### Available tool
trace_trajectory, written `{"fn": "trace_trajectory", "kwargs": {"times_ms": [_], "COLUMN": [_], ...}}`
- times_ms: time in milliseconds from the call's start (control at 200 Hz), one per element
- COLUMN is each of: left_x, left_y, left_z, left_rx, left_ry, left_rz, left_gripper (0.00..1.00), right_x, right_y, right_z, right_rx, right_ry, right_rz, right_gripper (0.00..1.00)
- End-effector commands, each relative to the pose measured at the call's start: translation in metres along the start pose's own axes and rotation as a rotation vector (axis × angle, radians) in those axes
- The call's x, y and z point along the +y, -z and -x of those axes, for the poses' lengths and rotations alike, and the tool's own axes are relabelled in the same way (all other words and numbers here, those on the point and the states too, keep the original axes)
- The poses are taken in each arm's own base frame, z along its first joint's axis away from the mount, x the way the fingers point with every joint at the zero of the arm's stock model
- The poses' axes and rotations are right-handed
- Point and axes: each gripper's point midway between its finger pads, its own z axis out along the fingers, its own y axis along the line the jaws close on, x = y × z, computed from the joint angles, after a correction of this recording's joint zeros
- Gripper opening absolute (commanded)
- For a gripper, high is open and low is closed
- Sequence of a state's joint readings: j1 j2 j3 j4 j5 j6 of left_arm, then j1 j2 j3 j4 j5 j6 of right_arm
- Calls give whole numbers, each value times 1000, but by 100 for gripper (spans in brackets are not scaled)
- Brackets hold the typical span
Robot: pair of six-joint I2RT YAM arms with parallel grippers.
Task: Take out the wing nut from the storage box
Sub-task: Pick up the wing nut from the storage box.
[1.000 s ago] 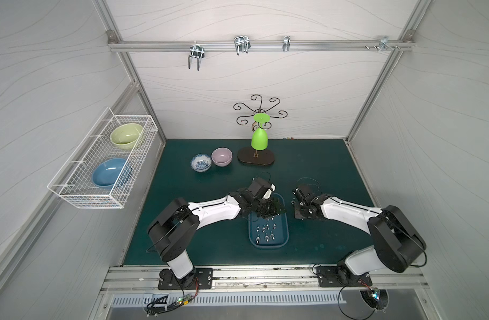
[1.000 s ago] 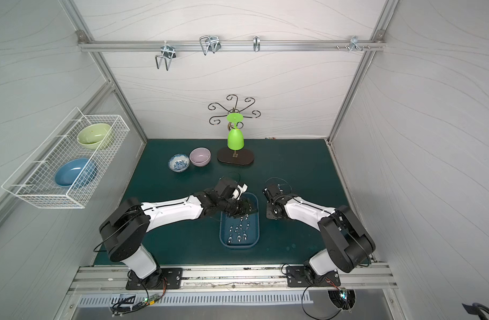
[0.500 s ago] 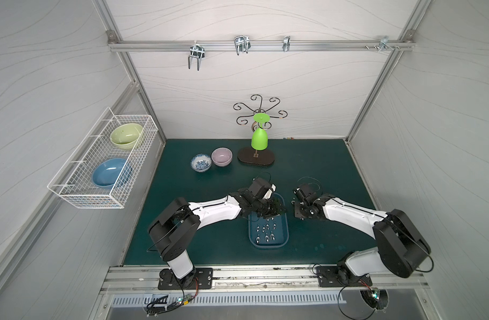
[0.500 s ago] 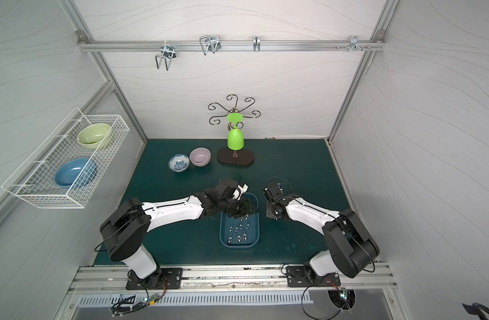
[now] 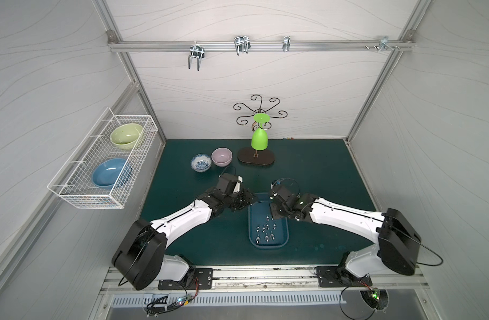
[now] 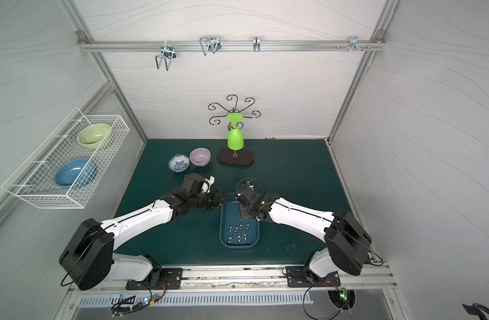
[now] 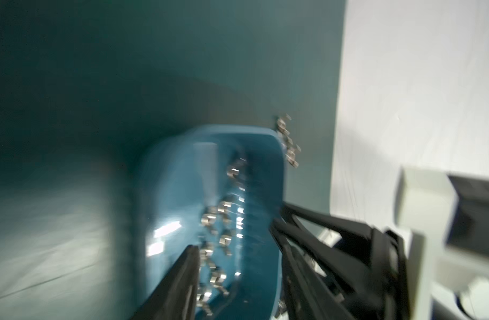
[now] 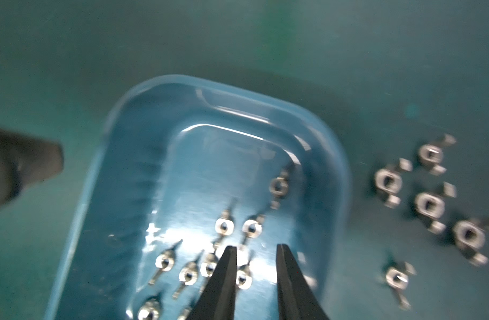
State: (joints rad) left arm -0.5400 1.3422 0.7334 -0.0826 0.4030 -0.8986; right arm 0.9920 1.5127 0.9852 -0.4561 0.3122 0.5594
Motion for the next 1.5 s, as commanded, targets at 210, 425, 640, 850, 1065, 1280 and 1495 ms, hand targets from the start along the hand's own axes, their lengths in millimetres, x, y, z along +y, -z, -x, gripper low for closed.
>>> {"fn": "trace_trajectory", "kwargs": {"times_ms": [210, 425, 640, 850, 1065, 1280, 1495], "left_x": [23, 24, 30, 33, 32, 32, 23], "left_y": [25, 27, 24, 21, 18, 17, 19], "left_z": [2, 0, -2, -2, 0, 1, 4], "left_rx": [-55, -51, -43, -42, -42, -42, -37], "left_ry": [28, 24, 34, 40, 39, 44, 39], "left_rz": [25, 22, 30, 37, 35, 33, 14], "left_gripper": [52, 52, 52, 52, 51, 51, 51], "right_x": [21, 21, 19, 18, 15, 21, 27], "right_y": [-38, -55, -67, -72, -68, -60, -41], "right_z": [-12, -19, -29, -34, -31, -21, 1], "right_rx": [99, 132, 168, 173, 151, 118, 51], "right_ry": [5, 6, 8, -3, -1, 1, 10], "right_rz": [-2, -22, -40, -39, -48, -27, -4], "right_gripper": [35, 35, 33, 24, 12, 4, 0]}}
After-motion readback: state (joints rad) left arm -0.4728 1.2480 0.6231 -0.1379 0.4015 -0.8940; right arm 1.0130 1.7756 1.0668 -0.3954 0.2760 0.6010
